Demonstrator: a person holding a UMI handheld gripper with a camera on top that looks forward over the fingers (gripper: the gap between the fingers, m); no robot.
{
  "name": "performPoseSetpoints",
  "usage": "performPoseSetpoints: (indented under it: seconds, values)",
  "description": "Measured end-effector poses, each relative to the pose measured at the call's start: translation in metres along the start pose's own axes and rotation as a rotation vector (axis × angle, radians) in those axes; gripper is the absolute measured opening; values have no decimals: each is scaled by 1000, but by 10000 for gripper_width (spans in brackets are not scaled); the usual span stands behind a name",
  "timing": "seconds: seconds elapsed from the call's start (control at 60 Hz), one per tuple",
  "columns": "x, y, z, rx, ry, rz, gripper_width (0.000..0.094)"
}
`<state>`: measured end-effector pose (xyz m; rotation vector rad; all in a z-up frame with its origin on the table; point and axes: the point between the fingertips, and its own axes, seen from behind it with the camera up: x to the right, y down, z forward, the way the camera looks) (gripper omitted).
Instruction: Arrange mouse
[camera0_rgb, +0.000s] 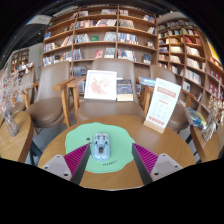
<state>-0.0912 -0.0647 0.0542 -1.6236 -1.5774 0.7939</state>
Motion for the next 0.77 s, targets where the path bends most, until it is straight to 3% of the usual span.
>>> performPoseSetpoints:
  seconds: [0.183, 0.35, 0.583, 0.767]
  values:
    - [30, 10, -128, 61, -26, -28, 853]
    - [58, 51, -214, 56, -24, -15, 853]
    - [84, 90, -270, 66, -6, -6, 856]
    - [100, 91, -285, 81, 12, 0, 854]
